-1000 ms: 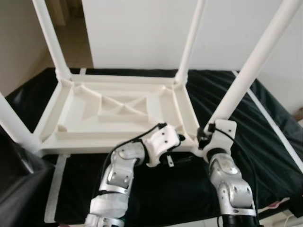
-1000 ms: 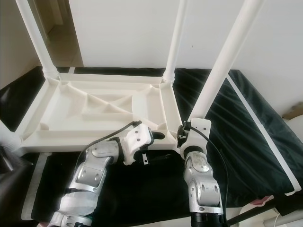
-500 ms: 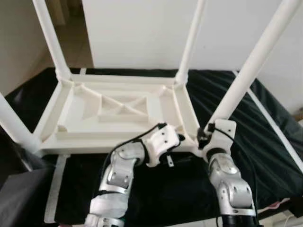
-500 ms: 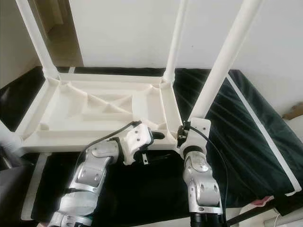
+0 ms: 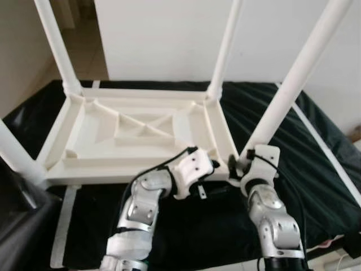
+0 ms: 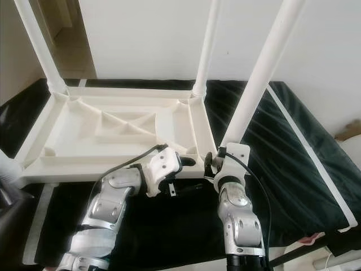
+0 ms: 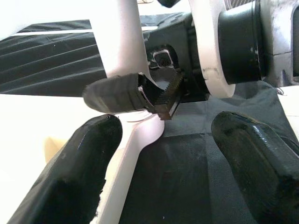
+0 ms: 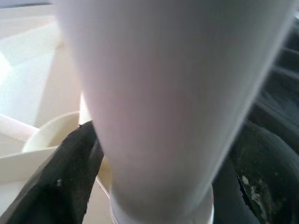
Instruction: Building children table
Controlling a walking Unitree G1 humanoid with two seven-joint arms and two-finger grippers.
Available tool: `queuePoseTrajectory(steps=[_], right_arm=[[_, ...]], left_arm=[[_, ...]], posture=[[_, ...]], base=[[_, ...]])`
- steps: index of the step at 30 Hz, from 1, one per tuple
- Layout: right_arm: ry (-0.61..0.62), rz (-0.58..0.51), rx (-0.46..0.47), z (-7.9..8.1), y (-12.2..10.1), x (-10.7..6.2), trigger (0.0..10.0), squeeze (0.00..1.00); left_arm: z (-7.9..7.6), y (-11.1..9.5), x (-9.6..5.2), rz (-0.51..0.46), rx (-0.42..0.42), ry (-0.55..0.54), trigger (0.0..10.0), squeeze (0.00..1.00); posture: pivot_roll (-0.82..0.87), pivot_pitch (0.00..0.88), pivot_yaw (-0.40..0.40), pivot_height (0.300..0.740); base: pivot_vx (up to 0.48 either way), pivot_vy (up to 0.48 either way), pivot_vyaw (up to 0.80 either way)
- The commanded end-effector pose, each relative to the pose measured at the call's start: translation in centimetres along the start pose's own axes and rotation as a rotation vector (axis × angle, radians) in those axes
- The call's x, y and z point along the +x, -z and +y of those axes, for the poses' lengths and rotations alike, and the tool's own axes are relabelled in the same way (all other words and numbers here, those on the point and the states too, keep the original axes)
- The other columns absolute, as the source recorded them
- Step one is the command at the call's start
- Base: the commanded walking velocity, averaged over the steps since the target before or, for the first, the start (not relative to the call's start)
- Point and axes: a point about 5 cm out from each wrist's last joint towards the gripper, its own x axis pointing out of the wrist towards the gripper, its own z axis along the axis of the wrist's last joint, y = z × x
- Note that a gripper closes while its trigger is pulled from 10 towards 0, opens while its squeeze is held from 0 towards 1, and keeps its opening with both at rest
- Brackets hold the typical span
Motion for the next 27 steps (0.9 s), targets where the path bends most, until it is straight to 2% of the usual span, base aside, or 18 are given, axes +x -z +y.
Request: queuePoseTrajectory(steps=[1,2,3,7,10,11,13,17,20,27], right_arm=[[-0.064,-0.030,-0.010,-0.9,-0.3,0.0,10.0,0.47],[-0.094,-0.041,-0.024,-1.4,-0.5,0.0,10.0,0.47],[-0.144,-0.052,-0.023,-1.9,-0.6,0.0,10.0,0.00],[-0.215,-0.066,-0.043,-2.7,-0.6,0.2,10.0,0.00],[-0.389,-0.068,-0.154,-3.8,-0.4,0.5,10.0,0.00],[-0.389,-0.068,-0.154,-3.8,-0.4,0.5,10.0,0.00],[-0.480,-0.066,-0.191,-4.1,-0.5,0.8,10.0,0.00],[-0.524,-0.061,-0.203,-4.2,-0.6,1.1,10.0,0.00],[-0.665,-0.051,-0.270,-4.1,-1.1,2.0,10.0,0.00],[-0.725,-0.016,-0.320,-3.9,-0.5,3.1,10.0,0.00]], left_arm=[[0.8,0.1,0.4,-0.015,-0.038,-0.287,10.0,0.00],[0.8,0.1,0.4,-0.016,-0.039,-0.286,10.0,0.00],[0.8,0.2,0.4,-0.015,-0.039,-0.280,10.0,0.00],[0.6,0.2,0.4,-0.016,-0.031,-0.262,10.0,0.00],[-0.1,0.1,0.6,-0.025,-0.029,-0.203,10.0,0.00],[-0.1,0.1,0.6,-0.025,-0.029,-0.203,10.0,0.00],[-0.3,0.2,0.5,-0.024,-0.032,-0.180,10.0,0.00],[-0.3,0.2,0.5,-0.023,-0.034,-0.178,10.0,0.00],[0.0,0.2,0.4,-0.022,-0.031,-0.185,10.0,0.00],[0.4,0.0,0.4,-0.026,-0.027,-0.212,10.0,0.00]], posture=[[0.00,0.000,-0.088,0.740],[0.00,0.000,-0.088,0.740],[0.00,0.000,-0.087,0.740],[-0.01,0.000,-0.082,0.740],[-0.01,0.000,-0.076,0.740],[-0.01,0.000,-0.076,0.740],[-0.02,0.000,-0.072,0.740],[-0.01,0.000,-0.071,0.740],[-0.01,0.000,-0.072,0.740],[0.01,0.000,-0.082,0.740]], base=[[0.000,0.000,0.00],[0.000,0.000,0.00],[0.000,0.000,0.00],[0.000,0.000,0.00],[0.000,0.000,0.00],[0.000,0.000,0.00],[0.000,0.000,0.00],[0.000,0.000,0.00],[0.000,0.000,0.00],[0.000,0.000,0.00]])
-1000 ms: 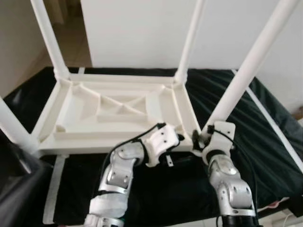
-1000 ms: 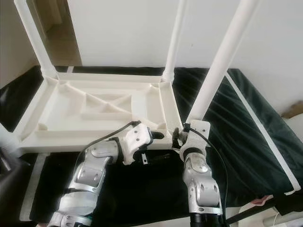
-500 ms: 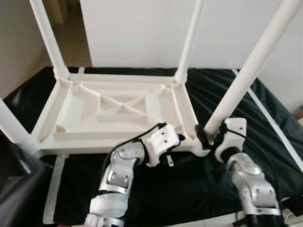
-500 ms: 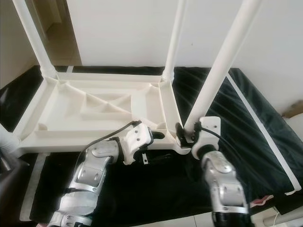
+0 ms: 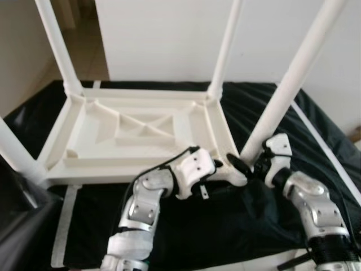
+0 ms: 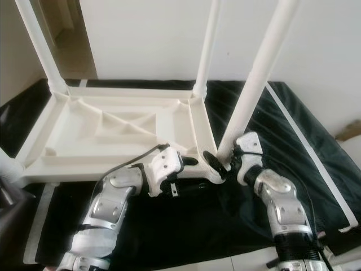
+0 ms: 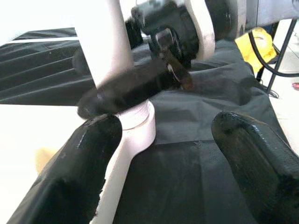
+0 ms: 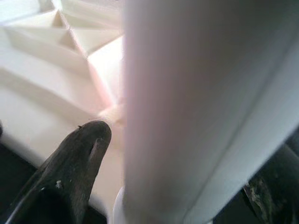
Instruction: Building children table
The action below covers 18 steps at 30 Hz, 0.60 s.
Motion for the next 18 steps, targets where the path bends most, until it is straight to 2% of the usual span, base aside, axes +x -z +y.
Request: queuePoseTrajectory(steps=[1,2,3,4,6,18], right_arm=[[-0.036,0.022,-0.010,0.2,0.5,0.3,10.0,0.00],[-0.036,0.022,-0.010,0.2,0.5,0.3,10.0,0.00],[-0.055,0.033,-0.019,0.2,0.8,0.3,8.0,0.00],[-0.067,0.043,-0.020,0.1,1.2,0.2,0.3,0.00],[-0.073,0.052,-0.017,0.1,1.5,0.1,0.0,0.00],[-0.108,0.056,0.000,-0.1,2.4,-0.4,0.0,0.00]], left_arm=[[0.6,0.3,0.1,-0.001,-0.024,-0.231,10.0,0.00],[0.6,0.3,0.1,-0.001,-0.024,-0.231,10.0,0.00],[0.6,0.3,0.0,-0.001,-0.024,-0.235,10.0,0.00],[0.6,0.4,0.0,-0.001,-0.025,-0.239,10.0,0.00],[0.6,0.4,-0.1,0.000,-0.026,-0.242,10.0,0.00],[0.6,0.3,0.0,-0.004,-0.025,-0.240,10.0,0.00]], posture=[[0.01,0.000,-0.084,0.740],[0.01,0.000,-0.084,0.740],[0.01,0.000,-0.085,0.740],[0.02,0.000,-0.087,0.740],[0.02,0.000,-0.088,0.740],[0.01,0.000,-0.078,0.740]], base=[[0.000,0.000,0.00],[0.000,0.000,0.00],[0.000,0.000,0.00],[0.000,0.000,0.00],[0.000,0.000,0.00],[0.000,0.000,0.00]])
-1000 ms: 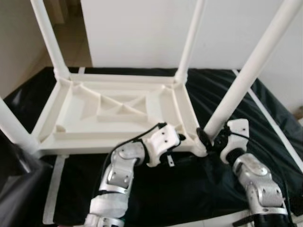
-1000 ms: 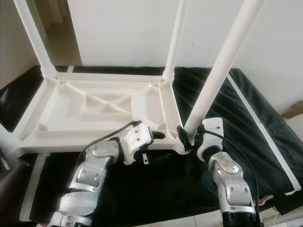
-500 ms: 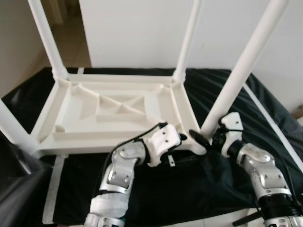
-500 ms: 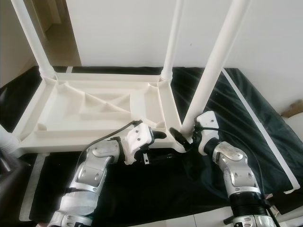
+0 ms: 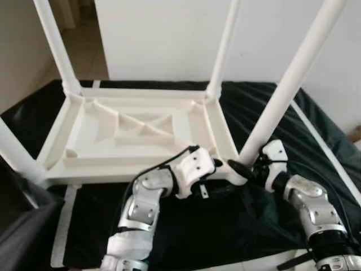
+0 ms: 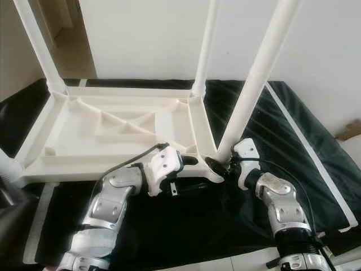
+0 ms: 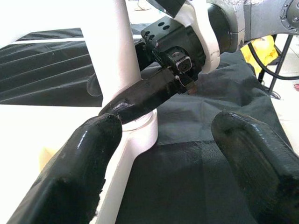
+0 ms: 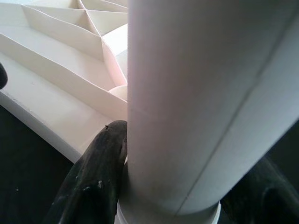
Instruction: Building children table
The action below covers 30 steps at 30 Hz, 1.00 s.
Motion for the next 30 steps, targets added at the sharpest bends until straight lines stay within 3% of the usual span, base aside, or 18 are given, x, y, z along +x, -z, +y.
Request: queuePoseTrajectory(steps=[1,2,3,4,5,8,13,14,17,22,24,25,30], right_arm=[[-0.034,0.043,0.023,0.4,1.1,-0.1,0.0,0.00],[-0.028,0.044,0.031,0.4,1.2,-0.1,3.3,0.00],[-0.028,0.044,0.031,0.4,1.2,-0.1,3.3,0.00],[-0.007,0.043,0.045,0.5,1.2,-0.2,10.0,0.00],[-0.007,0.043,0.045,0.5,1.2,-0.2,10.0,0.00],[0.169,0.095,0.065,0.4,1.7,0.1,10.0,0.00],[0.248,0.117,0.074,0.6,1.9,0.2,10.0,0.00],[0.376,0.137,0.124,0.7,2.1,0.3,10.0,0.00],[0.437,0.145,0.138,1.0,2.2,0.4,10.0,0.00],[0.512,0.151,0.195,2.0,2.3,0.7,10.0,0.00],[0.593,0.147,0.255,3.5,2.2,1.0,10.0,0.00],[0.593,0.147,0.255,3.5,2.2,1.0,10.0,0.00],[0.791,0.133,0.332,4.4,1.9,1.2,10.0,0.00]], left_arm=[[0.6,0.4,0.1,0.000,-0.027,-0.237,10.0,0.00],[0.6,0.3,0.1,-0.001,-0.027,-0.236,10.0,0.00],[0.6,0.3,0.1,-0.001,-0.027,-0.236,10.0,0.00],[0.5,0.3,0.1,-0.001,-0.027,-0.234,10.0,0.00],[0.5,0.3,0.1,-0.001,-0.027,-0.234,10.0,0.00],[0.4,0.4,0.1,0.000,-0.030,-0.230,10.0,0.00],[0.4,0.4,0.0,-0.002,-0.032,-0.236,10.0,0.00],[0.5,0.3,-0.1,-0.010,-0.039,-0.252,10.0,0.00],[0.5,0.2,-0.2,-0.012,-0.042,-0.259,10.0,0.00],[0.5,0.3,-0.2,-0.009,-0.040,-0.257,10.0,0.00],[0.5,0.3,-0.3,-0.005,-0.033,-0.256,10.0,0.00],[0.5,0.3,-0.3,-0.005,-0.033,-0.256,10.0,0.00],[0.5,0.2,-0.2,-0.007,-0.033,-0.257,10.0,0.00]], posture=[[0.01,0.000,-0.078,0.740],[0.01,0.000,-0.077,0.740],[0.01,0.000,-0.077,0.740],[0.00,0.000,-0.077,0.740],[0.00,0.000,-0.077,0.740],[0.00,0.000,-0.079,0.740],[0.01,0.000,-0.080,0.740],[0.01,0.000,-0.077,0.740],[0.01,0.000,-0.077,0.740],[0.00,0.000,-0.074,0.740],[0.01,0.000,-0.075,0.740],[0.01,0.000,-0.075,0.740],[0.01,0.000,-0.078,0.740]], base=[[0.000,0.000,0.00],[0.000,0.000,0.00],[0.000,0.000,0.00],[0.000,0.000,0.00],[0.000,0.000,0.00],[0.000,0.000,0.00],[0.000,0.000,0.00],[0.000,0.000,0.00],[0.000,0.000,0.00],[0.000,0.000,0.00],[0.000,0.000,0.00],[0.000,0.000,0.00],[0.000,0.000,0.00]])
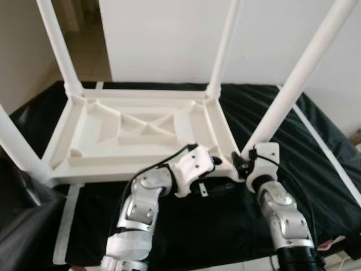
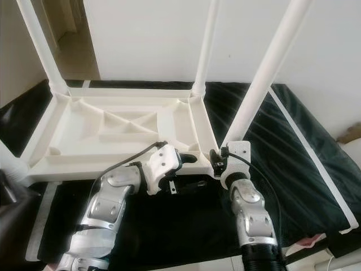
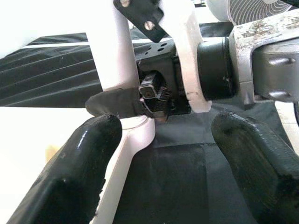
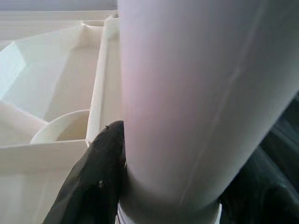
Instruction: Building children table
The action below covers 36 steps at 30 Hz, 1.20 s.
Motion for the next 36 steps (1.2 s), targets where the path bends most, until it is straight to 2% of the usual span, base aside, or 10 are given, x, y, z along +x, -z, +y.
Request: queuePoseTrajectory(steps=[1,8,24,25,29,36], right_arm=[[0.108,0.112,0.018,-0.7,2.2,-0.4,10.0,0.00],[0.145,0.124,0.035,0.2,2.1,-0.6,10.0,0.00],[0.163,0.097,-0.007,0.3,1.3,-0.6,10.0,0.00],[0.148,0.092,-0.001,0.4,1.2,-0.6,10.0,1.00],[0.105,0.080,0.018,0.5,0.9,-0.5,10.0,1.00],[0.055,0.022,0.049,-0.3,0.0,-0.9,10.0,1.00]], left_arm=[[0.3,0.6,0.1,0.001,-0.037,-0.241,10.0,0.00],[0.3,0.6,0.1,0.003,-0.034,-0.237,10.0,0.00],[0.0,0.7,0.2,0.000,-0.034,-0.232,10.0,0.00],[-0.1,0.7,0.2,0.001,-0.035,-0.234,10.0,0.00],[-0.1,0.7,0.3,0.000,-0.036,-0.238,10.0,0.00],[0.0,0.7,0.3,-0.002,-0.036,-0.238,10.0,0.00]], posture=[[0.01,0.000,-0.078,0.740],[0.01,0.000,-0.075,0.740],[0.02,0.000,-0.091,0.740],[0.02,0.000,-0.092,0.740],[0.02,0.000,-0.094,0.740],[0.02,0.000,-0.096,0.740]], base=[[0.000,0.000,0.00],[0.000,0.000,0.00],[0.000,0.000,0.00],[0.000,0.000,0.00],[0.000,0.000,0.00],[0.000,0.000,0.00]])
